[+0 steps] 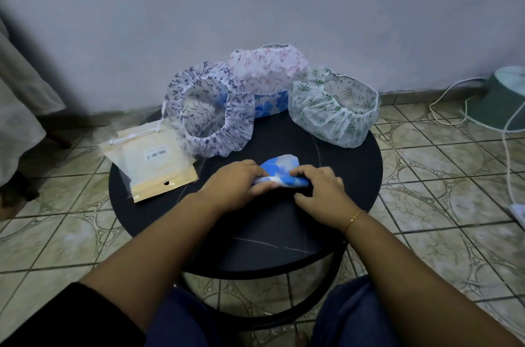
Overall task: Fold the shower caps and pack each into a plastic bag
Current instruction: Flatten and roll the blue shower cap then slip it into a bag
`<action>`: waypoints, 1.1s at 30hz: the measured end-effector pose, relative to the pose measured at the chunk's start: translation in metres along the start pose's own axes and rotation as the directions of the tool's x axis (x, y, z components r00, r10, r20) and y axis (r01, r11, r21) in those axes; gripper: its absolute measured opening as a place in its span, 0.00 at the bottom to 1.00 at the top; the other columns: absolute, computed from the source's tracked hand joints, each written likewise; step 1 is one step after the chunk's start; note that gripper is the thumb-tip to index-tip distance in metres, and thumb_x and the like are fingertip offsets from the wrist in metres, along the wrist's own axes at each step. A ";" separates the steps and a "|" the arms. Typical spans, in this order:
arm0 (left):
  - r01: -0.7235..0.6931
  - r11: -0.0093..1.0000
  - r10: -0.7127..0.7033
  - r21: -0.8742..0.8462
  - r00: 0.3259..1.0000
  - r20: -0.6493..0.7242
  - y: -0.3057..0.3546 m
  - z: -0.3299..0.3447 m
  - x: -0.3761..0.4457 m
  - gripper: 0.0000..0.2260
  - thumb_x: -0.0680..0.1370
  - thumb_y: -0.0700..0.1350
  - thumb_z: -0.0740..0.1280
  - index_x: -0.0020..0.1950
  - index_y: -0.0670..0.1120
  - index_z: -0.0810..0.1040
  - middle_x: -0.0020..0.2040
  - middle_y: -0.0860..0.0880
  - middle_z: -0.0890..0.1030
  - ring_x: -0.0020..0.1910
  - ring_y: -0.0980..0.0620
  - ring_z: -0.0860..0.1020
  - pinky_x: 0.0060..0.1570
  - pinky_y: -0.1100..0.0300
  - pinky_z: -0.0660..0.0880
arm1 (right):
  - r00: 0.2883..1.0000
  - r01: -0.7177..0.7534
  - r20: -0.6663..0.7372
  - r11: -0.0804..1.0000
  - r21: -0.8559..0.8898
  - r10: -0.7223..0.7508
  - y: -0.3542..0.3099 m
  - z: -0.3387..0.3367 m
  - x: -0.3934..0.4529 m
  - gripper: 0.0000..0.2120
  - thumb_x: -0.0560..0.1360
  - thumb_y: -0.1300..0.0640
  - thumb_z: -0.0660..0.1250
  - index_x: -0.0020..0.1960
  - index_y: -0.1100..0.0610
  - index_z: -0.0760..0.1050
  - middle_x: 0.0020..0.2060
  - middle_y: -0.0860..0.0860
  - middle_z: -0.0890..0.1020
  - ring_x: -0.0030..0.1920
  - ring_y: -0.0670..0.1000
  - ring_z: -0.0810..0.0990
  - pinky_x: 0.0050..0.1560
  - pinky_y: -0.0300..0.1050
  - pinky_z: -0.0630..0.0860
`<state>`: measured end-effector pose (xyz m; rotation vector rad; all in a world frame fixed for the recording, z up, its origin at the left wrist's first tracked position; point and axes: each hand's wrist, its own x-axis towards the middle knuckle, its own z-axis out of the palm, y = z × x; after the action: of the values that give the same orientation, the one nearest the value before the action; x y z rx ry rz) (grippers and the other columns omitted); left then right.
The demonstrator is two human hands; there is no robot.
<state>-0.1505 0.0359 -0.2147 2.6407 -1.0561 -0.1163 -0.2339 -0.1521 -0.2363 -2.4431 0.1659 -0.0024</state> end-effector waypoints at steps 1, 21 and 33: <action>0.010 1.000 -0.010 -0.016 1.000 0.022 0.001 -0.002 0.002 0.20 0.76 0.64 0.59 0.54 0.52 0.79 0.45 0.55 0.74 0.49 0.53 0.75 0.48 0.58 0.72 | 1.000 -0.012 -0.008 0.999 0.049 0.012 0.001 -0.002 0.001 0.17 0.73 0.52 0.66 0.61 0.41 0.70 0.57 0.50 0.69 0.60 0.52 0.66 0.56 0.38 0.57; 0.167 0.986 -0.150 -0.025 0.936 0.319 -0.010 -0.016 0.039 0.11 0.77 0.62 0.60 0.47 0.56 0.70 0.48 0.51 0.69 0.51 0.49 0.72 0.56 0.54 0.69 | 0.982 -0.159 -0.064 0.963 0.216 0.177 -0.012 -0.003 0.045 0.14 0.77 0.46 0.62 0.41 0.56 0.75 0.36 0.48 0.76 0.45 0.53 0.76 0.58 0.58 0.70; 0.281 0.955 -0.235 -0.099 0.915 0.328 -0.006 -0.013 0.053 0.18 0.78 0.54 0.64 0.66 0.49 0.71 0.61 0.46 0.68 0.61 0.48 0.71 0.62 0.58 0.64 | 0.896 -0.432 0.120 0.902 0.007 0.428 -0.033 -0.023 0.083 0.26 0.75 0.44 0.66 0.61 0.64 0.73 0.55 0.59 0.77 0.54 0.58 0.77 0.51 0.46 0.71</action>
<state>-0.1059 0.0067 -0.2020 2.6689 -0.7406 -0.6644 -0.1488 -0.1513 -0.2010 -2.3146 0.6464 0.3300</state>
